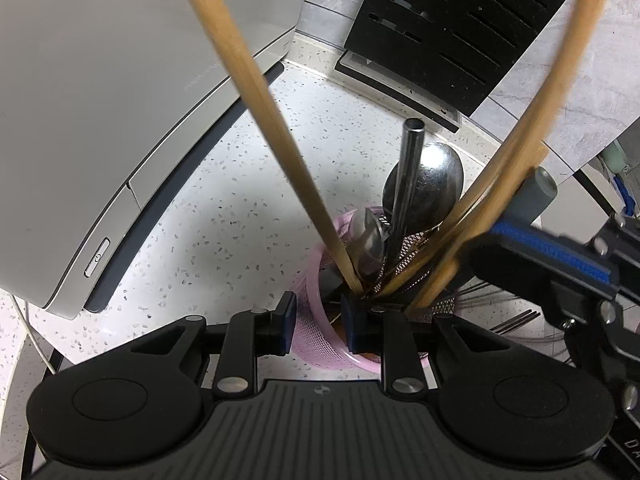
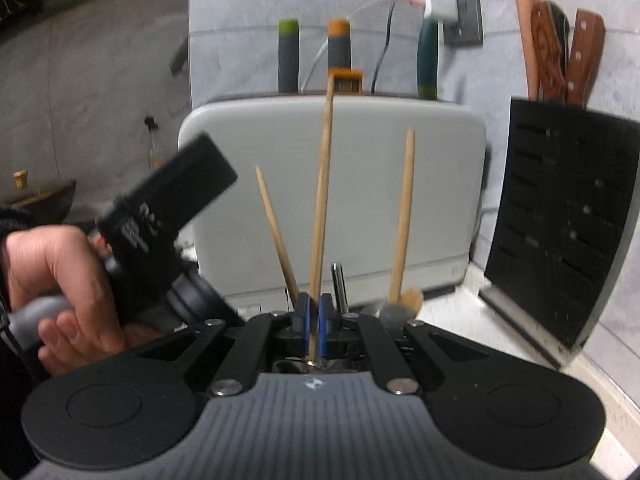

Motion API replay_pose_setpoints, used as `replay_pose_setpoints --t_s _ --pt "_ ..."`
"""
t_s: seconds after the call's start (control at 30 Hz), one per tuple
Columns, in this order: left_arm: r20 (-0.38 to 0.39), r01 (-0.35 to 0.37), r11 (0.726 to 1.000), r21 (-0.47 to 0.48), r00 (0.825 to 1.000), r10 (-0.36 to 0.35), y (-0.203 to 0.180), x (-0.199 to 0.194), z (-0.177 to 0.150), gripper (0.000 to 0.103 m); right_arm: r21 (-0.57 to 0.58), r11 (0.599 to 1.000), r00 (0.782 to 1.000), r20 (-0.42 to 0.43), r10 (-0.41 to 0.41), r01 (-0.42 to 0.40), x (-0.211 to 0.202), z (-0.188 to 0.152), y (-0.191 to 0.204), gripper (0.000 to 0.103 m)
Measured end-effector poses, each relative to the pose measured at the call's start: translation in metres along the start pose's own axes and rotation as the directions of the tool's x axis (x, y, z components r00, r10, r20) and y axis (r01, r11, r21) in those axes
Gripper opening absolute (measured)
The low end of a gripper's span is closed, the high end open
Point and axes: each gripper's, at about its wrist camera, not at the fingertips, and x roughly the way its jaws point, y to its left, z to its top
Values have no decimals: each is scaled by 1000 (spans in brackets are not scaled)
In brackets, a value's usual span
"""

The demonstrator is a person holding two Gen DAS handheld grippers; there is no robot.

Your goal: Organize utensils

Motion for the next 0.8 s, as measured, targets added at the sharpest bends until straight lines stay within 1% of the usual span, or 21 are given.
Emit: replay_pose_setpoints --t_s 0.07,0.23,0.3,0.4,0.43,0.5,0.57,0.6,0.63,0.67,0.7,0.8 --pt "-9 -5 1000 3 1000 5 -1 1 1 27 13 1000 1000 -31 -3 4 0 -2 0 0" --pt "-14 -24 1000 16 1000 24 -2 2 1 27 69 997 998 -63 -31 36 0 -1 -4 0" --pt "-14 -26 999 20 1000 26 -2 2 1 27 78 996 997 -67 -28 33 0 1 -4 0" --pt "-14 -24 999 21 1000 24 -2 1 2 27 95 995 999 -53 -8 13 -2 1 -5 0" --pt "-14 -24 999 23 1000 24 -2 1 2 27 104 995 999 -41 0 4 -5 2 -7 2" --pt "-13 -25 999 24 1000 25 -3 1 2 27 126 992 1000 4 5 -5 -12 7 -10 3" --pt "-15 -31 999 24 999 31 -3 2 2 27 172 985 997 71 3 -16 -21 14 -17 18" --pt "-17 -37 999 27 999 38 -4 3 2 27 200 980 994 108 -2 -20 -26 19 -22 34" --pt "-20 -43 999 31 999 44 -5 4 2 27 230 973 988 154 -12 -24 -31 24 -28 43" --pt "-21 -49 998 35 999 50 -6 5 2 27 255 967 982 188 -21 -28 -35 28 -33 45" --pt "-22 -53 998 38 998 54 -7 6 2 26 278 960 976 216 -30 -32 -38 33 -38 49" --pt "-24 -51 998 37 998 52 -6 6 2 26 356 934 963 260 -62 -36 -38 48 -59 51"
